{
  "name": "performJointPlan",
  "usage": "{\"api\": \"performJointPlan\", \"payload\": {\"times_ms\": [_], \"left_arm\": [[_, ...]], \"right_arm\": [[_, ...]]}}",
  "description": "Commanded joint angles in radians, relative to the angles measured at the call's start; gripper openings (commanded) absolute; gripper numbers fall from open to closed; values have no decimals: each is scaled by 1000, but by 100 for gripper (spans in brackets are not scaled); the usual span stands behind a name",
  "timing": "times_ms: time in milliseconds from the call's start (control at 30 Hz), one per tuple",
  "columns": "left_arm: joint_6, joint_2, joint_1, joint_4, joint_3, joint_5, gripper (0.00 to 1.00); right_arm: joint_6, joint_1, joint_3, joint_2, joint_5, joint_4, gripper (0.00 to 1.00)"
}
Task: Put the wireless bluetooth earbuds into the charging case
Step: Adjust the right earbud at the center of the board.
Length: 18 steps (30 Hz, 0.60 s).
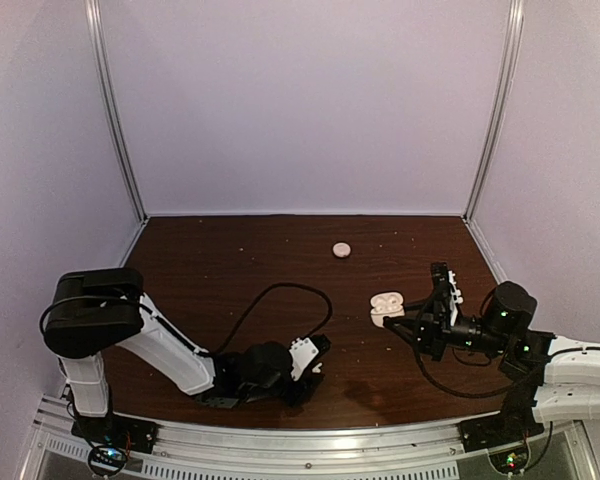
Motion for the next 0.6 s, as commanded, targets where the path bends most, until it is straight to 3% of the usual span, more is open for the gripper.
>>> {"api": "performJointPlan", "payload": {"times_ms": [0,567], "left_arm": [[-27,26,7,-98,60,-54,32],[-76,-34,17,-169,9,-93,33]], "right_arm": [[-2,-6,-1,-18,-10,9,0],[-4,-7,-6,-21,-12,9,0]]}}
